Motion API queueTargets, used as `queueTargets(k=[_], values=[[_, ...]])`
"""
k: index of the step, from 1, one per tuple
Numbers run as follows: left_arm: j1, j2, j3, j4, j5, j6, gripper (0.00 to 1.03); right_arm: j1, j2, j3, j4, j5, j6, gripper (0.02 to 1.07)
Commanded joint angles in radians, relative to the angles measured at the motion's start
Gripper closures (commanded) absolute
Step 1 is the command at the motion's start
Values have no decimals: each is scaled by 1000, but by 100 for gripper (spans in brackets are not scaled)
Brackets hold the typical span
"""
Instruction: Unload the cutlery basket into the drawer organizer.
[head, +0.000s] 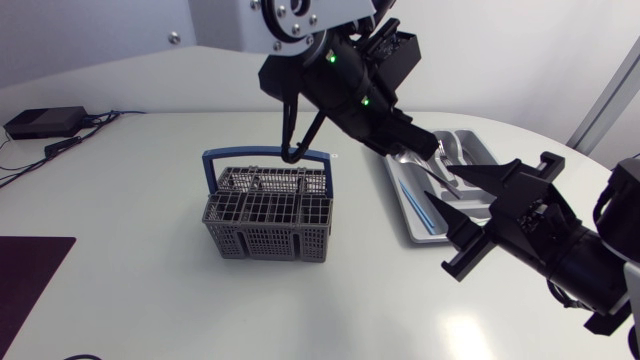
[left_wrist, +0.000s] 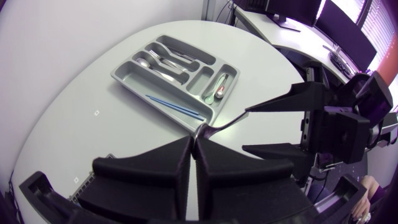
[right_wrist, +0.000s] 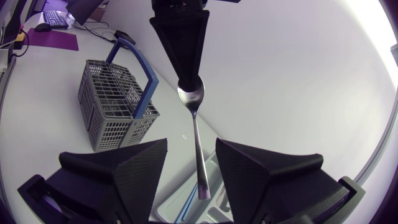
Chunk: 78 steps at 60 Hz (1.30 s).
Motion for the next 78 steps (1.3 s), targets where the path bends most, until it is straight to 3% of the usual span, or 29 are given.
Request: queueTargets(k=[1, 21, 34, 52, 61, 78], values=[[-12, 35, 51, -23, 17, -44, 100, 9, 31, -20, 42, 18, 0, 54], [-34, 58, 66, -40, 19, -52, 100, 8, 89, -6, 100, 27, -41, 63], [-40, 66, 69, -45, 19, -57, 100, 9, 98, 1, 100, 29, -56, 79], [-40, 66, 74, -46, 19, -58, 100, 9, 121, 11, 99, 27, -64, 89], [-40, 64, 77, -50, 19, -58, 100, 11, 131, 17, 91, 27, -69, 102], [-40, 64, 66, -51, 22, -67, 100, 15, 132, 20, 83, 27, -67, 102]])
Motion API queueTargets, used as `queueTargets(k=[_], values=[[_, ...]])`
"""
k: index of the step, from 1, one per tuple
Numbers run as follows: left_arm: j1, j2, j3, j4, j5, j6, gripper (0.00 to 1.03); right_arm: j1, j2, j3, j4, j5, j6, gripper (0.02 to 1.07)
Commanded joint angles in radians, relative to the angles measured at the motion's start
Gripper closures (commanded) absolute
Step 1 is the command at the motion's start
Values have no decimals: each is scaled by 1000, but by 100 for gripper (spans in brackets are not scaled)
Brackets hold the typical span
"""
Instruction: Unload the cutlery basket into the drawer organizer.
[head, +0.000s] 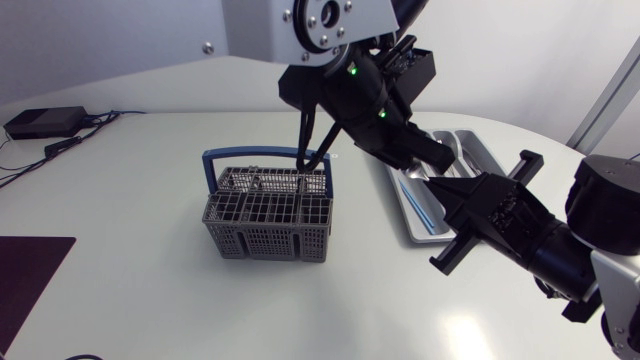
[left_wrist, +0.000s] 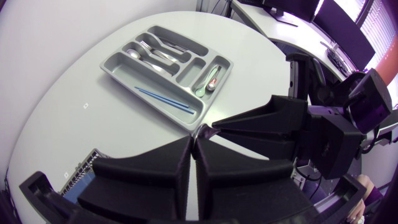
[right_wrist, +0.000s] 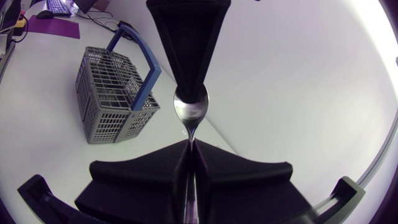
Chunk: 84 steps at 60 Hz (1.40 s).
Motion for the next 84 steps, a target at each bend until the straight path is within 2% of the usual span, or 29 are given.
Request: queueTargets(k=[1, 5, 7, 9, 11, 12, 16, 19, 21, 22, 30, 39, 45, 58, 69, 84], values=[[-6, 16, 25, -8, 12, -35, 100, 10, 10, 17, -1, 6, -10, 102], [-6, 15, 24, -8, 14, -35, 100, 12, 10, 17, -3, 8, -10, 102], [-6, 13, 24, -8, 18, -35, 96, 12, 10, 17, -4, 6, -10, 102], [-4, 13, 24, -8, 18, -35, 88, 13, 9, 17, -6, 8, -10, 102], [-4, 12, 24, -8, 18, -35, 78, 13, 9, 17, -11, 6, -10, 102], [-4, 9, 24, -8, 18, -35, 67, 13, 9, 17, -11, 6, -10, 102], [1, 4, 28, -8, 18, -35, 41, 12, 6, 17, -21, -1, -10, 102], [10, -5, 36, -5, 18, -35, 14, 12, 0, 16, -26, -9, -10, 102], [14, -13, 34, 2, 18, -33, 5, 12, -5, 13, -26, -14, -10, 102], [19, -17, 34, 8, 18, -35, 3, 12, -7, 11, -29, -18, -10, 102], [63, -60, 33, 35, 18, -30, 4, -43, -31, 10, -75, -112, -18, 102], [116, -106, 19, 40, 6, 5, 4, -230, -42, 31, -159, -340, -68, 102], [149, -139, -4, 40, -14, 37, 4, -385, -14, 63, -254, -521, -166, 102], [214, -211, -85, 48, -42, 100, 4, -583, 139, 139, -363, -699, -409, 102], [281, -269, -159, 71, -51, 143, 4, -700, 359, 246, -423, -751, -578, 102], [367, -323, -260, 92, -51, 192, 4, -787, 658, 455, -563, -733, -777, 102]])
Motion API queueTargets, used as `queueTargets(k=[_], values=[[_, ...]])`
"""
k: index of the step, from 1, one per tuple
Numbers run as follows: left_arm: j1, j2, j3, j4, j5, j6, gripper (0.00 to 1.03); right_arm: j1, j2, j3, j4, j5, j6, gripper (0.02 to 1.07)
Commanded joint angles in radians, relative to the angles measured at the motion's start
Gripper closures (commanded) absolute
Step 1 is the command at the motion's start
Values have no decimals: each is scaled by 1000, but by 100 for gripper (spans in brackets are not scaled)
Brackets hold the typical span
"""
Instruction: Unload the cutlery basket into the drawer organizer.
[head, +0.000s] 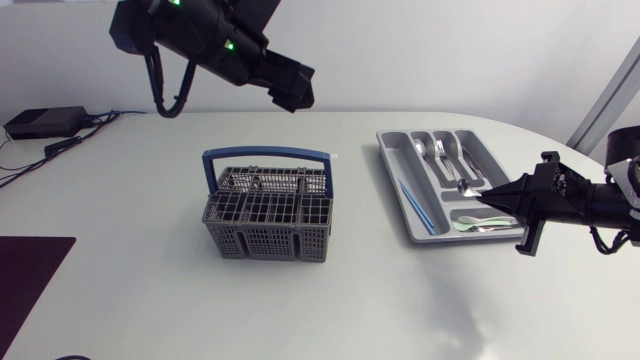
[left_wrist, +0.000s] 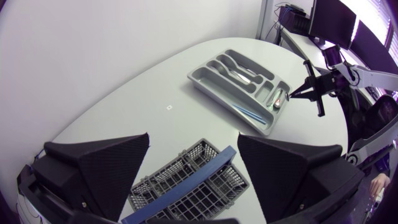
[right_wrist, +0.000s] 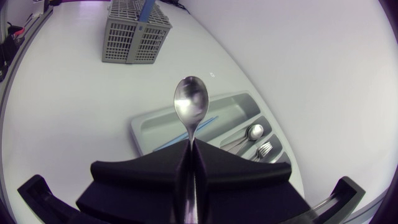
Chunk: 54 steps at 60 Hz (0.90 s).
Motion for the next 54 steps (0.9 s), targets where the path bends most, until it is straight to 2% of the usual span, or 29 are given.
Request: queueTargets(k=[1, 20, 37, 54], values=[[30, -39, -53, 16, -6, 33, 4, -21, 82, 68, -45, 4, -104, 102], [125, -76, -152, 60, -6, 87, 4, -52, 309, 265, -232, 108, -289, 102], [170, -135, -220, 71, -6, 132, 4, -58, 429, 306, -238, 211, -363, 102], [170, -169, -255, 73, -6, 142, 4, -43, 470, 308, -197, 272, -394, 101]])
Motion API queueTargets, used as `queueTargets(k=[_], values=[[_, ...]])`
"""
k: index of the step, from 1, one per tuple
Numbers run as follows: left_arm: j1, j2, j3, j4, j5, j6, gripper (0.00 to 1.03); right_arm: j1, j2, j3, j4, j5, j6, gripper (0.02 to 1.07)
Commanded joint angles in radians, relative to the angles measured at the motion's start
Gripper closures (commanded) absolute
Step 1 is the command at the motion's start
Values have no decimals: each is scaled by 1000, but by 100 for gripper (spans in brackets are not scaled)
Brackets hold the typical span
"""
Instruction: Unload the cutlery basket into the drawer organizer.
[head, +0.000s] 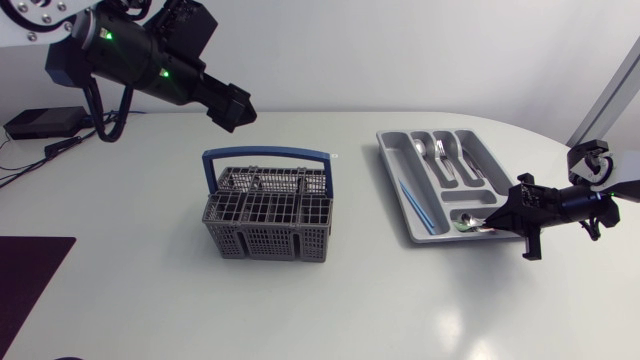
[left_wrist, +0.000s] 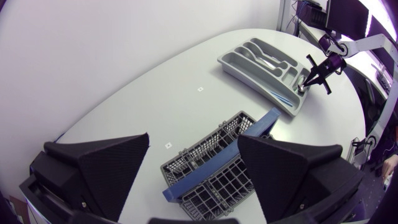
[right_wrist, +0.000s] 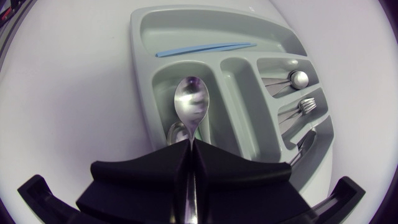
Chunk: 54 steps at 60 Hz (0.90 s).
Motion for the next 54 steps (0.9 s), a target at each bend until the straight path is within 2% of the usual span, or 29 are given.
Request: queueTargets(k=[1, 5, 13, 19, 26, 32, 49, 54], values=[[6, -22, -31, 7, -6, 23, 4, 9, 23, 15, 12, 15, -38, 101], [7, -26, -36, 5, -6, 26, 4, 14, 22, 15, 15, 21, -38, 93], [10, -37, -51, 5, -6, 34, 4, 19, 9, 11, 38, 25, -24, 57], [16, -49, -56, 5, -6, 40, 4, 19, -21, 6, 50, 25, -2, 47], [30, -81, -70, 5, -6, 54, 4, 23, -106, -17, 44, 8, 34, 43], [56, -117, -90, 4, -6, 69, 4, 54, -224, -77, 27, -31, 77, 33], [173, -223, -218, -10, 0, 160, 7, 296, -500, -262, 48, -69, 335, 33], [220, -246, -275, -10, 2, 195, 7, 394, -555, -324, 141, -68, 473, 33]])
